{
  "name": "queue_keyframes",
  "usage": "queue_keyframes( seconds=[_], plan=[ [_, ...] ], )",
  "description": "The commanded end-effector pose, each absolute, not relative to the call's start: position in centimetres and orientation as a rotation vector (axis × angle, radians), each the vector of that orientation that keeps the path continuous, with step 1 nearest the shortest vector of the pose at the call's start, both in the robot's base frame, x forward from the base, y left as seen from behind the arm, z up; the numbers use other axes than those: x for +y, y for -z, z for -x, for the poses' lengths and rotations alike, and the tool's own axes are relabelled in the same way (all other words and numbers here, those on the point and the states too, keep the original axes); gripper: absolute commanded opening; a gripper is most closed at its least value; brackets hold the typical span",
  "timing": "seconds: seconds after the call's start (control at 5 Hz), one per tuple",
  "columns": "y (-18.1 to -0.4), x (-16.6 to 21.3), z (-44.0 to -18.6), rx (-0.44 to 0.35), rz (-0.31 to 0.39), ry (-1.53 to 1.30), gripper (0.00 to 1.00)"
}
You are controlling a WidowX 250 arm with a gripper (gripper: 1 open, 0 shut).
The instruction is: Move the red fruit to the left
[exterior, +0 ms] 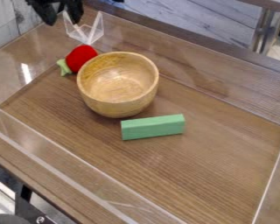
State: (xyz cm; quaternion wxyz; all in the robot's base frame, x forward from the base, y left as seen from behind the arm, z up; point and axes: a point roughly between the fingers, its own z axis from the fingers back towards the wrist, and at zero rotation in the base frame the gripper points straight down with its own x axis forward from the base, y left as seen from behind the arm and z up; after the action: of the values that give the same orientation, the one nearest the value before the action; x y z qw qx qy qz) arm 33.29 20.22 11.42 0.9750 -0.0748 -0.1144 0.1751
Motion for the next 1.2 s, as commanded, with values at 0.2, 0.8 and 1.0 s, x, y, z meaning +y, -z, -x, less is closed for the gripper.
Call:
queue_keyframes(
  seconds=[0.2, 0.8, 1.0],
  plan=[
    [-13.3, 20.8, -34.8, -0.278, 0.139, -0.318, 1.0],
    [-11.8, 21.4, -34.7, -0.267, 0.156, -0.318, 1.0],
    [-11.1, 21.2, -34.5, -0.261, 0.158, -0.336, 1.0]
  ],
)
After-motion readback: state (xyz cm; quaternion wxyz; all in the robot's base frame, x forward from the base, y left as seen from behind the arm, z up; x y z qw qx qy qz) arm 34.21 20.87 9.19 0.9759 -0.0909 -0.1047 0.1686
